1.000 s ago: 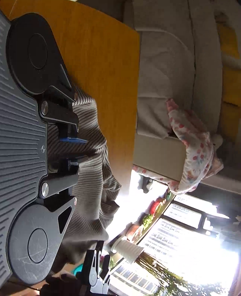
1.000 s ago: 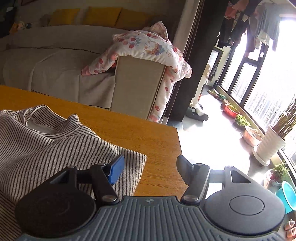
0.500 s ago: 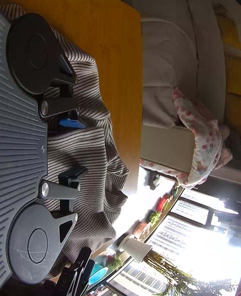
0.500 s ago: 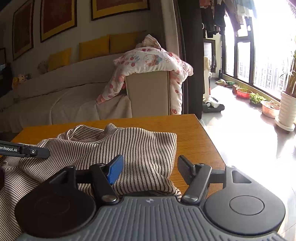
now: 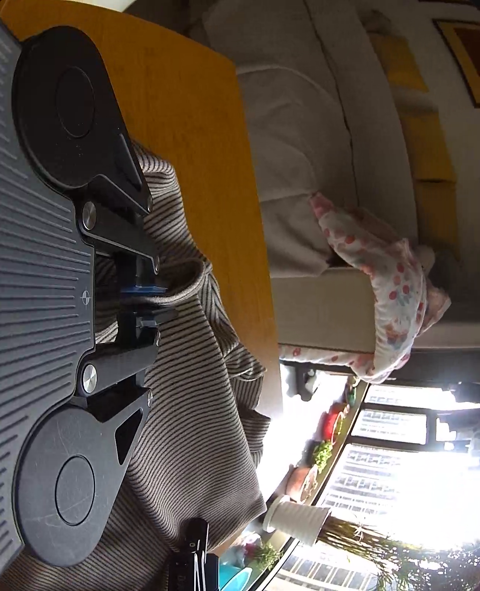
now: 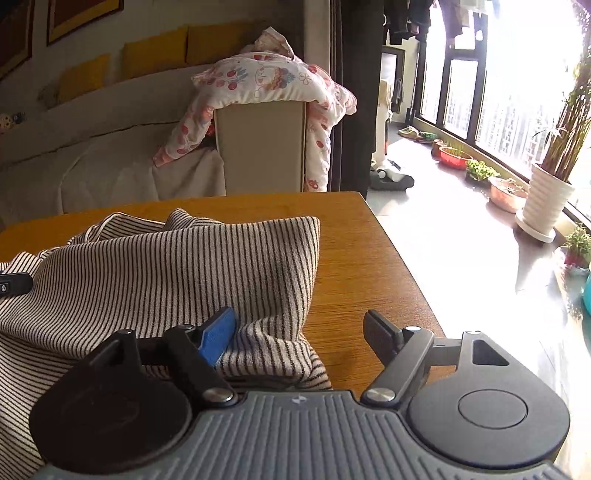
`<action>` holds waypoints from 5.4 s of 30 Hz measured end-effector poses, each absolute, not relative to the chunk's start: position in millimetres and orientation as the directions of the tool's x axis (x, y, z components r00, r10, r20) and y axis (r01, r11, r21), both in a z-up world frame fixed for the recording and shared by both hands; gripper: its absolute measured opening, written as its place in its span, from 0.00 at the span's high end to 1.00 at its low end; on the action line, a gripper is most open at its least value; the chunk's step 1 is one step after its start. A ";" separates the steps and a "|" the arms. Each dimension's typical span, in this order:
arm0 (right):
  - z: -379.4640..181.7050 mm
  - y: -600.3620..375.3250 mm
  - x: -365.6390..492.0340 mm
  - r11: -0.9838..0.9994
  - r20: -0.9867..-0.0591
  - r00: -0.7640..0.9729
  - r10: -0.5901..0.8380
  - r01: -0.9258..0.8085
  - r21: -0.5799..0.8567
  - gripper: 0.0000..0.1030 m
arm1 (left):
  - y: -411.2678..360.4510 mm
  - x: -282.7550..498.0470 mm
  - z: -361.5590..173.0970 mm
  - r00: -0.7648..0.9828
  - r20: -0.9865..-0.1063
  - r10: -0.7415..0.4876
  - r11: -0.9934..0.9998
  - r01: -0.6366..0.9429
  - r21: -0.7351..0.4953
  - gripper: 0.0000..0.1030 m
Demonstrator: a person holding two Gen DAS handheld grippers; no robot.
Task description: Fold clothes
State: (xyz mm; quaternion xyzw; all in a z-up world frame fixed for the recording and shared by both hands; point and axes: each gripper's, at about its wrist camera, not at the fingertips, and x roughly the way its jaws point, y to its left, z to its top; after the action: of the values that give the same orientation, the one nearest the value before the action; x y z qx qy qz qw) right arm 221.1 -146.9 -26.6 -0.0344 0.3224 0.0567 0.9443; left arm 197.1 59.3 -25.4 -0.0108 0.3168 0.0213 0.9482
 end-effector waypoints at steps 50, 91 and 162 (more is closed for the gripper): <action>34.7 -120.9 219.4 0.675 -0.435 0.893 0.117 -0.393 -0.625 0.65 | 103.5 106.0 22.7 0.786 -0.559 -0.264 0.924 0.039 -0.381 0.00; 3.3 -184.1 235.8 0.951 -0.558 0.774 0.299 -0.287 0.112 0.63 | 35.3 168.6 -24.1 0.722 -0.587 -0.366 0.921 0.192 -0.339 0.00; -17.5 -136.9 335.8 0.756 -0.661 0.414 0.626 -0.530 0.383 0.48 | 142.4 274.8 -35.5 0.666 -0.600 -0.443 0.845 0.087 -0.527 0.39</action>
State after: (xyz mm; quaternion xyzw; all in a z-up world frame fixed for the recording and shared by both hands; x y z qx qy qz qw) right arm 335.8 -136.9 -17.5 0.0571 0.4174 0.3444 0.8390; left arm 274.8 142.4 -35.5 -0.2341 0.3797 -0.1503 0.8823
